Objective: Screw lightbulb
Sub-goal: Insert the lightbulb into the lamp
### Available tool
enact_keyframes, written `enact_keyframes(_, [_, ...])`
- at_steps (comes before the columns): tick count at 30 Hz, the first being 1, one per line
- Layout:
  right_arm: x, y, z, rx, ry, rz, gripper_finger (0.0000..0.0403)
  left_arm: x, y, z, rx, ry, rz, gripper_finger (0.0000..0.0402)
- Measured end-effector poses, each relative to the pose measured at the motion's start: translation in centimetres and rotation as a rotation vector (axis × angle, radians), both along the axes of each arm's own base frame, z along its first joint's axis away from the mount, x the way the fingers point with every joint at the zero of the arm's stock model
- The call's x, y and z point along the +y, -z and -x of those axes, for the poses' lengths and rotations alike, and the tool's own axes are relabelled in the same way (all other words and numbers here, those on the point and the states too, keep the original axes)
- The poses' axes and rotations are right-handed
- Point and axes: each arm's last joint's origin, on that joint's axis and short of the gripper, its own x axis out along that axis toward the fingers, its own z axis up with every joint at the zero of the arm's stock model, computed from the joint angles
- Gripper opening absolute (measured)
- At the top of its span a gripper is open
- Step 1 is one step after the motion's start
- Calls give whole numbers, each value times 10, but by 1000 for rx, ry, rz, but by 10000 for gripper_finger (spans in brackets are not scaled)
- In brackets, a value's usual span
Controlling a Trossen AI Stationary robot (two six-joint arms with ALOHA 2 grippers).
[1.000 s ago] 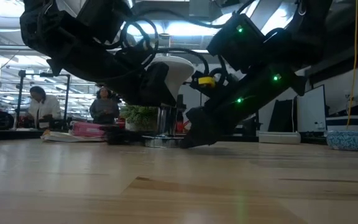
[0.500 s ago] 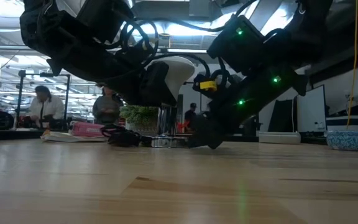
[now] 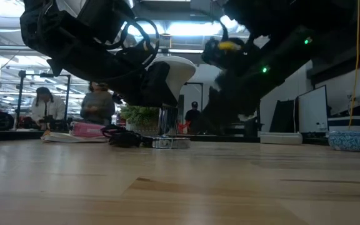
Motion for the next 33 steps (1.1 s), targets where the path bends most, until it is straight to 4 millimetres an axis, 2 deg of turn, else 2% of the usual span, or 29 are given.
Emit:
enact_keyframes(4, [5, 1, -5, -41, -90, -97, 168, 0, 0, 0, -1, -1, 2, 150])
enact_keyframes(11, [7, 17, -18, -160, -101, -131, 168, 0, 0, 0, -3, -1, 3, 150])
enact_keyframes(19, [-9, 38, -22, -127, -50, -116, 168, 0, 0, 0, -4, 0, 3, 150])
enact_keyframes(29, [-34, 39, -24, -128, 95, -79, 168, 0, 0, 0, -4, 0, 3, 150])
enact_keyframes(33, [-35, 40, -22, -110, 161, -54, 168, 0, 0, 0, -3, -1, 3, 150])
